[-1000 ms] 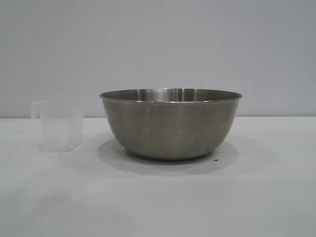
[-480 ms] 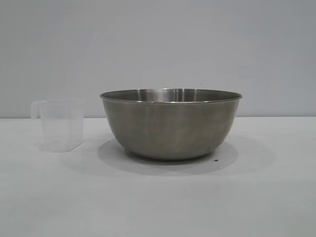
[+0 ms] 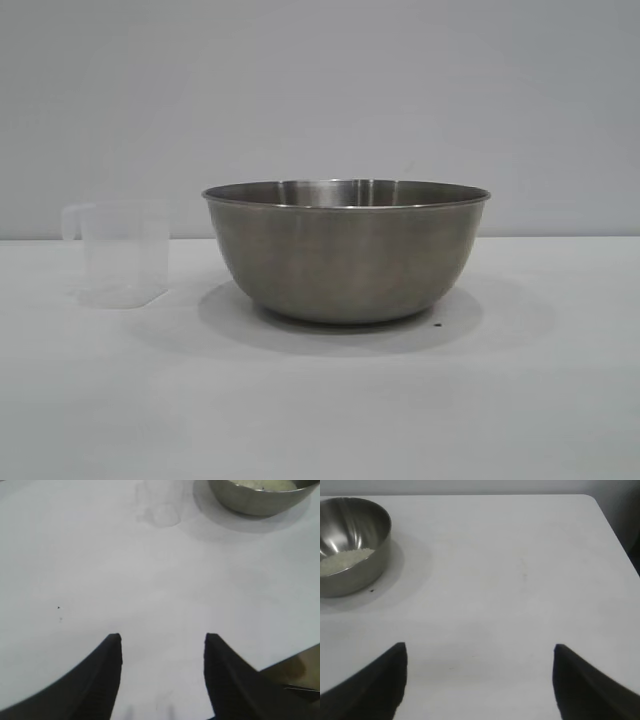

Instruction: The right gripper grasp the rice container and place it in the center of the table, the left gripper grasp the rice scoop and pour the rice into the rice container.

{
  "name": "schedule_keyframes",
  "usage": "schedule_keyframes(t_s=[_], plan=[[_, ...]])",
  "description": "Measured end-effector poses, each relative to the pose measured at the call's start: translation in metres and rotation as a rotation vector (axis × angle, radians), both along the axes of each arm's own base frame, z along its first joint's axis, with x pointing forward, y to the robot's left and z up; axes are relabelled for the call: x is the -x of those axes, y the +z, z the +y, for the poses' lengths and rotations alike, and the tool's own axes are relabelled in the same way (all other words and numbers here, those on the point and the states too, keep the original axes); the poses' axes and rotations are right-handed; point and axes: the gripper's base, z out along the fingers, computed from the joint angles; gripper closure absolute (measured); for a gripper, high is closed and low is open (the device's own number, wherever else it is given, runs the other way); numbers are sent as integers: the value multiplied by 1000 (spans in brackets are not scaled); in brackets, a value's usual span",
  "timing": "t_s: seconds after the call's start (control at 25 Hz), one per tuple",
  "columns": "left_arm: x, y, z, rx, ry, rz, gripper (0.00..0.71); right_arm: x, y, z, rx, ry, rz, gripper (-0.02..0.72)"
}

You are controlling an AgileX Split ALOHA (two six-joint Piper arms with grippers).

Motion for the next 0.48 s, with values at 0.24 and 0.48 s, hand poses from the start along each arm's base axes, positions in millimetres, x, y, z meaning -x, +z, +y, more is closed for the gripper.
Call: schedule_keyframes(t_s=[0.24,0.48], plan=[[3,-1,4,-2,44,-22,401,0,0,0,0,0,0,191],[-2,-6,10,20,145,-21,401,0,0,0,0,0,0,191]])
